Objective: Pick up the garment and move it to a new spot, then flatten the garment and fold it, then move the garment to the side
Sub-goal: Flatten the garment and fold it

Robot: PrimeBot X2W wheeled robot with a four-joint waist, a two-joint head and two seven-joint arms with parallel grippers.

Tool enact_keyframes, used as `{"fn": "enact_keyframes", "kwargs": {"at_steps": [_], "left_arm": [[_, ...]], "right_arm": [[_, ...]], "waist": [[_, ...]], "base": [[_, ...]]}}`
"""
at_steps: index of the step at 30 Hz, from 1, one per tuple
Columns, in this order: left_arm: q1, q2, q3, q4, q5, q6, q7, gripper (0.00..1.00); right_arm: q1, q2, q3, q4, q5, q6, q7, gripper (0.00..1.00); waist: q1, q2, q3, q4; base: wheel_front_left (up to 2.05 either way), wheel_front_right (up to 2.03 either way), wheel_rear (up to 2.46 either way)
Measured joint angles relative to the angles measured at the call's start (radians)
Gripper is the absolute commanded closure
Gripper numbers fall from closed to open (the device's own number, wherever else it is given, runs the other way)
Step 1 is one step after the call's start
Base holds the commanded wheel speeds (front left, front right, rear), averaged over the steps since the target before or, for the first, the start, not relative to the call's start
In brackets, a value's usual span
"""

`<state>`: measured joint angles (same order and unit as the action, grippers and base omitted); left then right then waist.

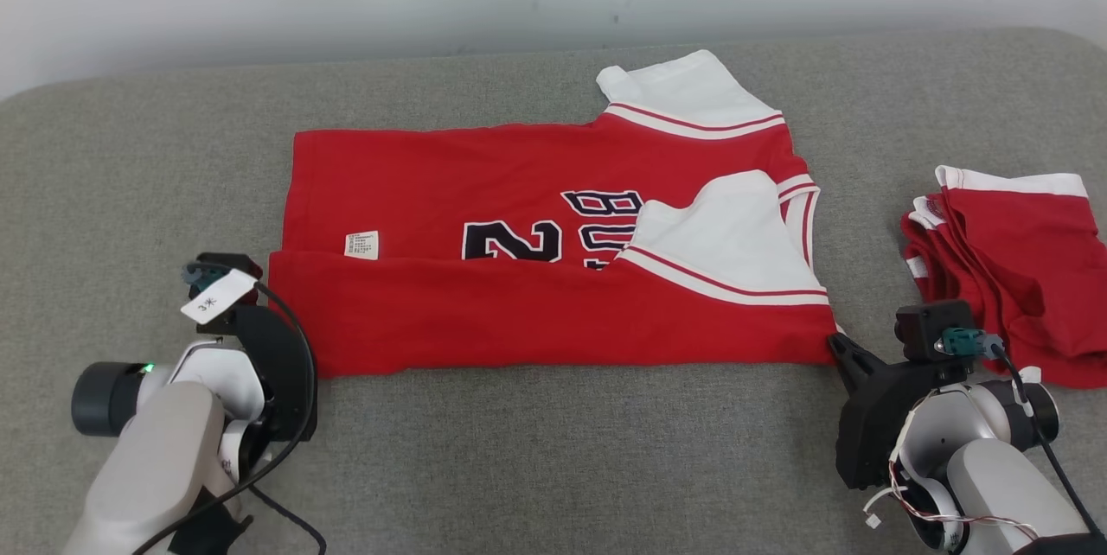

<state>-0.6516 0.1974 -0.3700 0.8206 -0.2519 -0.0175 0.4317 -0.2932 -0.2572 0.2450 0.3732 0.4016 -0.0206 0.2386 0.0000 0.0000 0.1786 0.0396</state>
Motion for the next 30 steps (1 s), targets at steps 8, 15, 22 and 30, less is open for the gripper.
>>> {"fn": "enact_keyframes", "kwargs": {"at_steps": [8,15,22,30], "left_arm": [[-0.011,-0.002,0.000,0.016,-0.004,0.007,0.017,0.55],[-0.012,-0.009,-0.002,0.028,-0.012,-0.009,0.022,1.00],[-0.013,-0.016,0.000,0.030,-0.013,-0.009,0.005,1.00],[-0.004,-0.017,0.015,0.003,-0.027,0.000,-0.054,1.00]], "right_arm": [[-0.001,0.000,0.000,0.004,0.002,0.000,0.000,1.00],[-0.001,0.000,0.002,0.005,0.002,0.000,0.000,1.00],[-0.001,0.001,-0.012,0.006,0.009,0.000,-0.007,1.00],[0.028,0.000,-0.042,-0.015,0.038,0.000,-0.034,1.00]], "waist": [[0.0000,0.0000,-0.003,0.001],[0.0001,0.0000,-0.006,0.002],[0.0000,0.0000,-0.020,0.005],[0.0000,0.0000,-0.055,0.018]], "base": [[0.00,0.00,0.00],[0.00,0.00,0.00],[0.00,0.00,0.00],[0.00,0.00,0.00]]}}
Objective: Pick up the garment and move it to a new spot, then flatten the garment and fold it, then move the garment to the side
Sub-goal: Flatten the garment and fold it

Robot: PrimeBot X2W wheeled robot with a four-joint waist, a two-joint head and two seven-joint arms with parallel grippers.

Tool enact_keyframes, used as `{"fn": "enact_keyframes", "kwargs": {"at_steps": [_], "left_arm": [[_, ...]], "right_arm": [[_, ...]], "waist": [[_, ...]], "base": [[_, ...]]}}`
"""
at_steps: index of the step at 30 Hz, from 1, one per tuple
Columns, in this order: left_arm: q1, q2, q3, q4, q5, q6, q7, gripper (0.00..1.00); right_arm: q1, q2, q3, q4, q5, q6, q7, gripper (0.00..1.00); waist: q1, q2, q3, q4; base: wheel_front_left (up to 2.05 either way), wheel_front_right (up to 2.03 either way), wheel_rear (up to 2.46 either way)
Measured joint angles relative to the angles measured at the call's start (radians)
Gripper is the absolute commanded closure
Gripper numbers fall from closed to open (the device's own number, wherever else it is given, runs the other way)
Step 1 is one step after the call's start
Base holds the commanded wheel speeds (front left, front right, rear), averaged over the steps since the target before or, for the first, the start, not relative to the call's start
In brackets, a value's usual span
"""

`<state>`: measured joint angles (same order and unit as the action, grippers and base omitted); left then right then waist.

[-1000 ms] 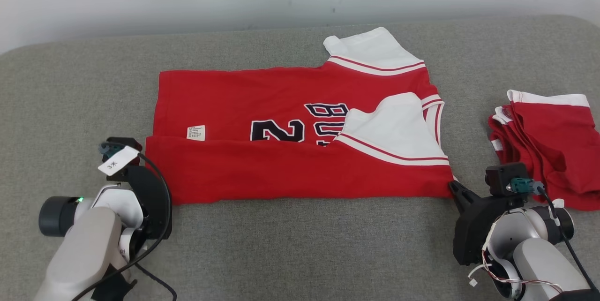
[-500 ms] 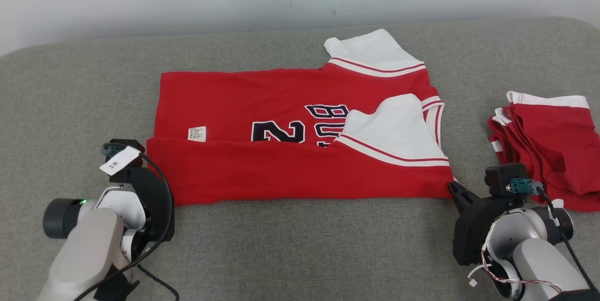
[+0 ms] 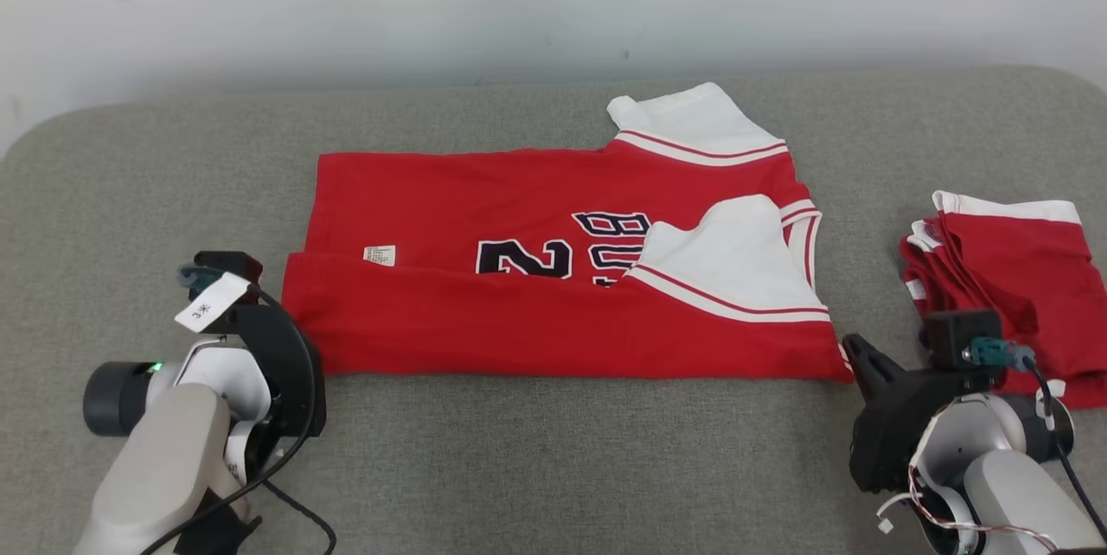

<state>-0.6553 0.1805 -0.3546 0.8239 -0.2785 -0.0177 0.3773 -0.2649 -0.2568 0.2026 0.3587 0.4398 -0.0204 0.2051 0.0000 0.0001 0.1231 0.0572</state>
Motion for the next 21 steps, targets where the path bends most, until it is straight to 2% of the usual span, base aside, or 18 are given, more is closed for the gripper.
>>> {"fn": "enact_keyframes", "kwargs": {"at_steps": [6,10,16,18,21], "left_arm": [[0.067,0.002,0.016,-0.033,-0.014,-0.004,-0.047,1.00],[0.099,0.007,0.025,-0.069,-0.044,-0.025,-0.083,1.00],[0.163,0.016,0.028,-0.094,-0.051,-0.033,-0.098,1.00],[0.171,0.024,0.027,-0.096,-0.051,-0.035,-0.098,0.87],[0.175,0.027,0.023,-0.098,-0.051,-0.035,-0.102,0.86]], "right_arm": [[0.043,-0.003,-0.011,-0.007,0.011,-0.002,-0.012,1.00],[0.079,-0.004,-0.017,-0.015,0.021,-0.006,-0.016,1.00],[0.121,-0.006,-0.031,-0.039,0.035,-0.007,-0.021,1.00],[0.125,-0.009,-0.031,-0.043,0.035,-0.007,-0.020,1.00],[0.125,-0.009,-0.029,-0.048,0.035,-0.010,-0.018,1.00]], "waist": [[0.0000,0.0000,-0.033,0.008],[0.0000,0.0000,-0.053,0.013],[-0.0001,0.0000,-0.076,0.018],[-0.0001,-0.0001,-0.079,0.019],[0.0000,-0.0001,-0.079,0.019]], "base": [[0.00,0.00,0.00],[0.00,0.00,0.00],[0.00,0.00,0.00],[0.00,0.00,0.00],[0.00,0.00,0.00]]}}
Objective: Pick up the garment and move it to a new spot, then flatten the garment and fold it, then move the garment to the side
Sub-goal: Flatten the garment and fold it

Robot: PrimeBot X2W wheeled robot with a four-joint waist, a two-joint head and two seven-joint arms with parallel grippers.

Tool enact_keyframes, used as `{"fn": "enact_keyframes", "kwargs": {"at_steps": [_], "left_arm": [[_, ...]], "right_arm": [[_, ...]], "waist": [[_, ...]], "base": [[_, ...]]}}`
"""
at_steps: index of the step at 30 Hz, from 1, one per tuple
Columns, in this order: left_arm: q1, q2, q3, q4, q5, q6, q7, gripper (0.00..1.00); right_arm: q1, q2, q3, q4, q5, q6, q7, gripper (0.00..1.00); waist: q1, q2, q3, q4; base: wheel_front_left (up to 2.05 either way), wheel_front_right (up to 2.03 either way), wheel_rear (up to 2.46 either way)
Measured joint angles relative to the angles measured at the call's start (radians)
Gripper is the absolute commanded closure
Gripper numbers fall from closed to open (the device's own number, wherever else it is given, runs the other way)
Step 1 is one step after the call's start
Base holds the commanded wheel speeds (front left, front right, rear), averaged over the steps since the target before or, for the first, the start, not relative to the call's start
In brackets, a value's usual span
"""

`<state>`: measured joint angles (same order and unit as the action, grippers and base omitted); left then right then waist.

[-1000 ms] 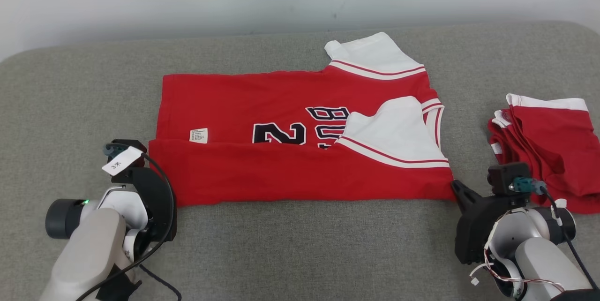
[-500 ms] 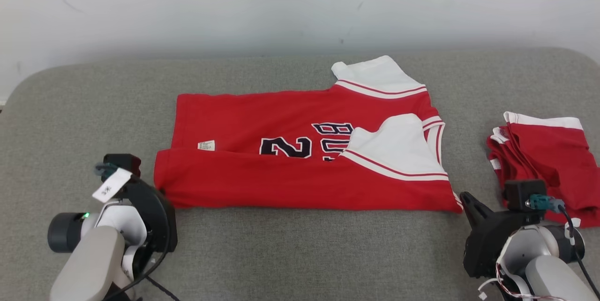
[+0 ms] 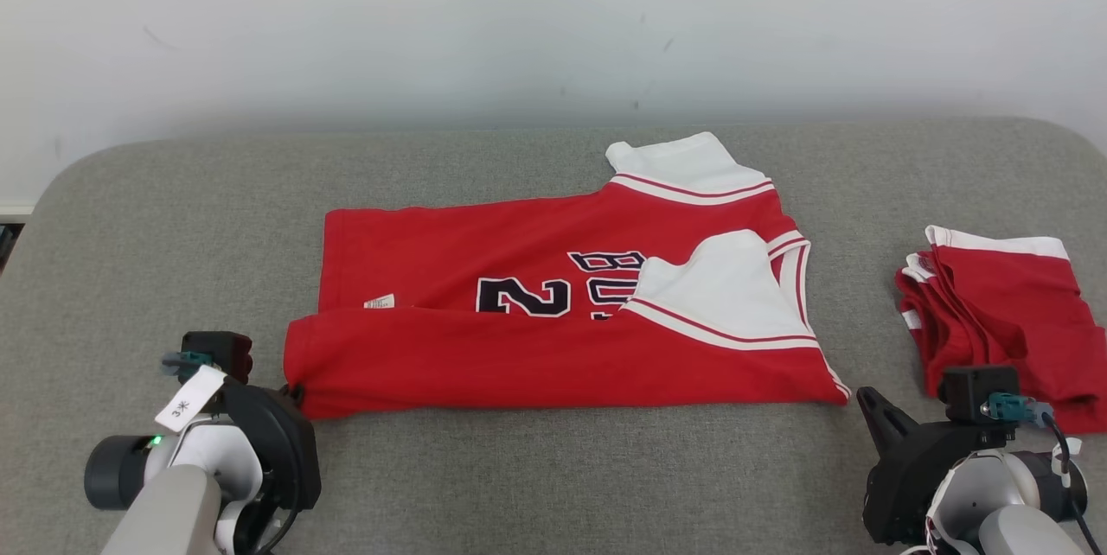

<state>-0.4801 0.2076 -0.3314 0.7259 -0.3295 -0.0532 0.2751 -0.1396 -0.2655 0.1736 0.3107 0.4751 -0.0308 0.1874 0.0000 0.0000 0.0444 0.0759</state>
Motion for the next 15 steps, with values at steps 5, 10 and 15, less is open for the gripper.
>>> {"fn": "enact_keyframes", "kwargs": {"at_steps": [5,10,15], "left_arm": [[0.000,0.001,-0.003,0.001,0.000,-0.001,0.012,0.93],[0.000,0.004,-0.003,0.001,0.000,-0.001,0.015,0.47],[0.000,0.008,-0.005,0.002,0.000,-0.001,0.025,0.52]], "right_arm": [[-0.001,0.002,0.008,-0.020,0.000,0.000,0.010,1.00],[-0.001,0.001,0.009,-0.023,0.000,0.000,0.016,1.00],[-0.002,0.001,0.013,-0.026,0.000,0.000,0.025,1.00]], "waist": [[0.0000,0.0000,0.003,-0.003],[0.0000,0.0000,0.005,-0.006],[0.0000,0.0000,0.006,-0.010]], "base": [[0.00,0.00,0.00],[0.00,0.00,0.00],[0.00,0.00,0.00]]}}
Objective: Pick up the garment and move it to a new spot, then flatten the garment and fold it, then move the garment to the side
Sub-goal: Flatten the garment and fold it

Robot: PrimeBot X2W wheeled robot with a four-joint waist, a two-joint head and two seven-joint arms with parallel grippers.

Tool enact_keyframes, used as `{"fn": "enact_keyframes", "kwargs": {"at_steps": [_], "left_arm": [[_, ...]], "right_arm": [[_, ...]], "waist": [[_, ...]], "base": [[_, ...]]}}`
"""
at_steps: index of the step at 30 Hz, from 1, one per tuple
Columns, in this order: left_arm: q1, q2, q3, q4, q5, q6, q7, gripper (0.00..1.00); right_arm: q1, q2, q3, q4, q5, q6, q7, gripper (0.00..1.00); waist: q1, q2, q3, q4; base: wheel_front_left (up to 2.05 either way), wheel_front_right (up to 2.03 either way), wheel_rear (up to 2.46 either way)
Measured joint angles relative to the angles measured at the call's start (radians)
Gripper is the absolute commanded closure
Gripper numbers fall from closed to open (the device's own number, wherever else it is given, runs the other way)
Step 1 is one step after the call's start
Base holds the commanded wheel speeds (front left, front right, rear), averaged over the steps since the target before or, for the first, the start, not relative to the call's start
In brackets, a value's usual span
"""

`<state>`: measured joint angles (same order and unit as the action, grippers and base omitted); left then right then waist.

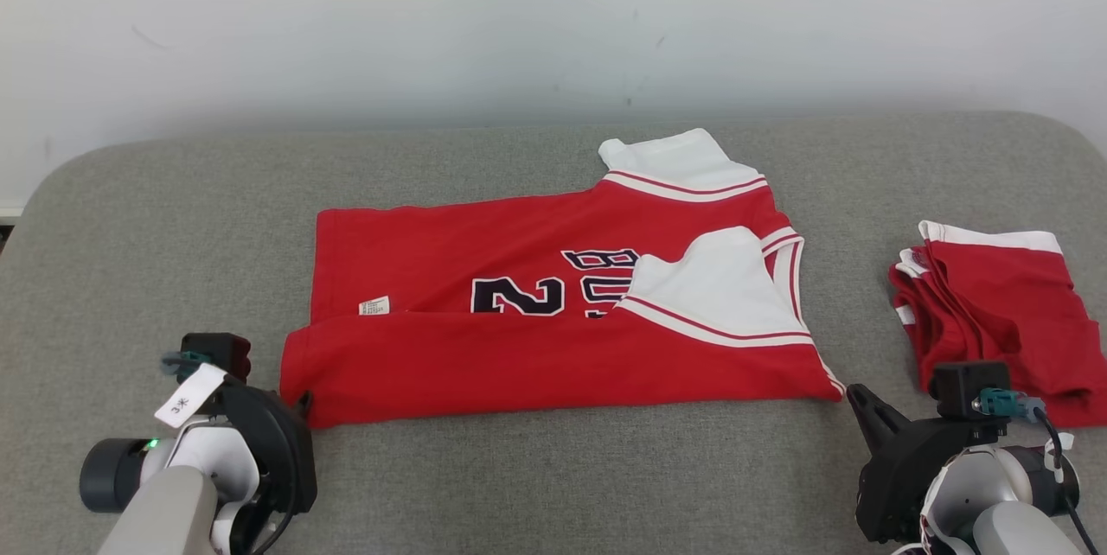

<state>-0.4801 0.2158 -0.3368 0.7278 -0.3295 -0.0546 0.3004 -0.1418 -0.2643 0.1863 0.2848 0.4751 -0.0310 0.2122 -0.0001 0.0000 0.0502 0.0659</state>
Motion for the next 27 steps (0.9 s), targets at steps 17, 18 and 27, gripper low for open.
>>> {"fn": "enact_keyframes", "kwargs": {"at_steps": [17,18,27], "left_arm": [[0.005,0.008,-0.003,0.014,-0.001,0.003,0.025,0.53],[0.005,0.008,-0.003,0.016,-0.001,0.003,0.025,0.53],[0.005,0.008,-0.002,0.027,-0.001,0.011,0.035,0.95]], "right_arm": [[0.000,-0.005,0.009,-0.019,0.000,-0.001,0.018,1.00],[0.000,-0.006,0.010,-0.022,0.000,-0.001,0.018,1.00],[0.000,-0.008,0.016,-0.030,0.000,-0.004,0.030,1.00]], "waist": [[0.0000,0.0000,-0.003,-0.011],[0.0000,0.0000,-0.002,-0.013],[0.0000,0.0000,0.008,-0.026]], "base": [[0.00,0.00,0.00],[0.00,0.00,0.00],[0.00,0.00,0.00]]}}
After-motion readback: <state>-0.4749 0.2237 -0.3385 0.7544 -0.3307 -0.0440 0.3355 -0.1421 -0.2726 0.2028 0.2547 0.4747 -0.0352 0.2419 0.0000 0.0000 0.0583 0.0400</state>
